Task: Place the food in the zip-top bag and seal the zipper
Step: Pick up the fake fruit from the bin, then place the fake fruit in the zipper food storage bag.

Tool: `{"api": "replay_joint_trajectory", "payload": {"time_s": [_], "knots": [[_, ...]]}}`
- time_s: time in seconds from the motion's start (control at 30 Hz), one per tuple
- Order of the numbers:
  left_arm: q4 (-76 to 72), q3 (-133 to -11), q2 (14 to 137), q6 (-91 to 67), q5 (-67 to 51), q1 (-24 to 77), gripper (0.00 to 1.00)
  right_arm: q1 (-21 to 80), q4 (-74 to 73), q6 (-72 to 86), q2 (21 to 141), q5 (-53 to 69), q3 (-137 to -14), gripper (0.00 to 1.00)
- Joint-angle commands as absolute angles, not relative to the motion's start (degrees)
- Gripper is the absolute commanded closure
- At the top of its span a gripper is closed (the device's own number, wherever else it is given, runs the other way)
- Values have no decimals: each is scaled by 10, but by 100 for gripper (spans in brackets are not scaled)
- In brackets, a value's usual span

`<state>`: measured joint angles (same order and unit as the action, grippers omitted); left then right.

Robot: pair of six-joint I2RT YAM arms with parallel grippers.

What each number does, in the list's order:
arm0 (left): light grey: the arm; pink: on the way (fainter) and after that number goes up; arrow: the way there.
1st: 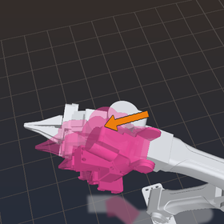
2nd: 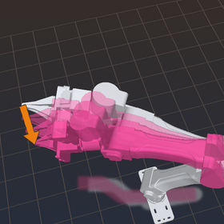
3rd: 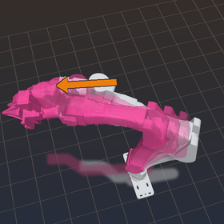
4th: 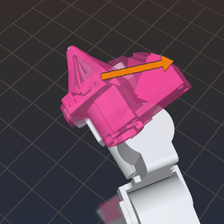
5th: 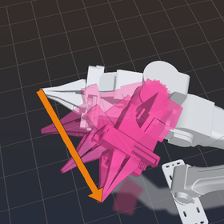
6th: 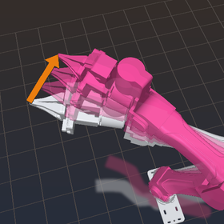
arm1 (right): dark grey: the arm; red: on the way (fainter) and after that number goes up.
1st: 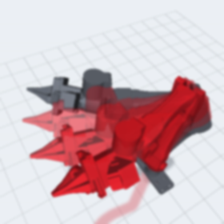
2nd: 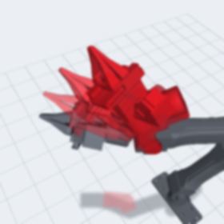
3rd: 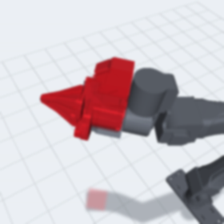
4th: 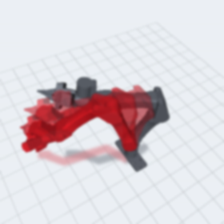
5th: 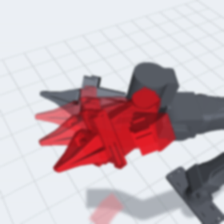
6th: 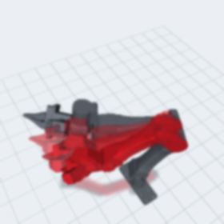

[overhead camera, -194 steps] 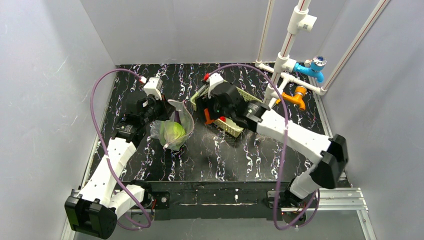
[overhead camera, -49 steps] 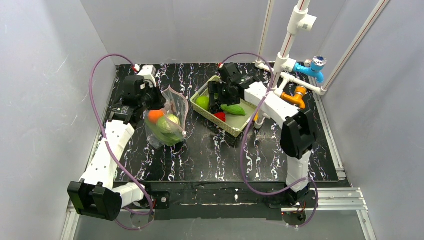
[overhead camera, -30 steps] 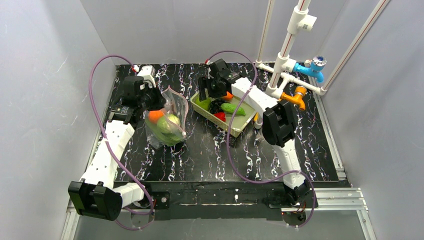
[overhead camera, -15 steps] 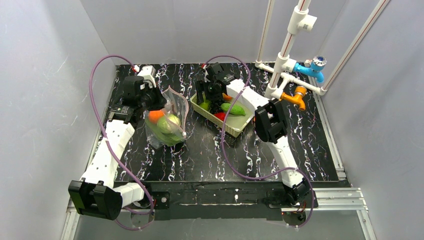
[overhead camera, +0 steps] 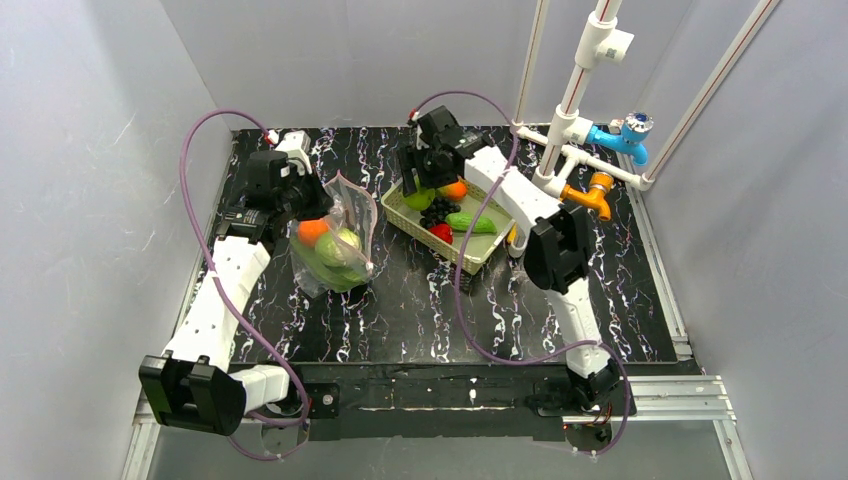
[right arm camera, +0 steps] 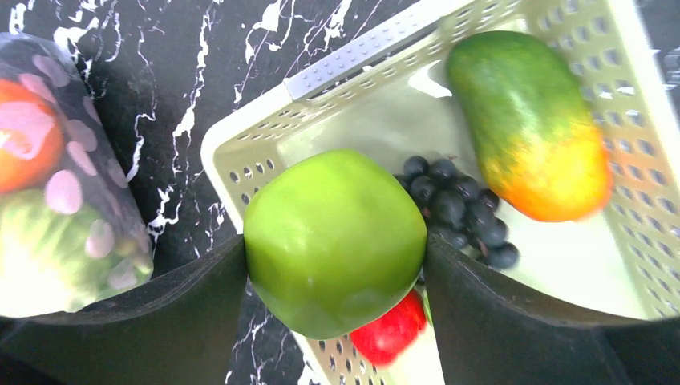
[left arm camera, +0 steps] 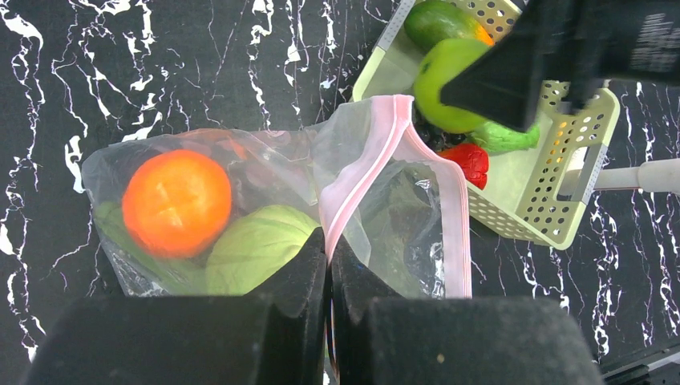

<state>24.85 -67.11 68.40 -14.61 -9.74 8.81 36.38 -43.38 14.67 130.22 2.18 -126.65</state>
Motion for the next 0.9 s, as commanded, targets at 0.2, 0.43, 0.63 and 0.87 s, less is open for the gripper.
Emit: {"api": "replay_joint_trajectory", "payload": {"time_s": [0.2,0.43,0.63,0.87], "knots": [[239,-667,687,-150,-109,83,100,381,-484,150,1165,-21,-1255,95],[237,-664,687,-152,-109,83,100,411,-482,173,1121,-47,-1205,99],[233,-660,689,-150,-106,83,100,413,-491,178,1082,-88,-1184,99],[236,-663,690,-147,-108,83,100,440,-479,183,1046,-82,-1169,99]]}}
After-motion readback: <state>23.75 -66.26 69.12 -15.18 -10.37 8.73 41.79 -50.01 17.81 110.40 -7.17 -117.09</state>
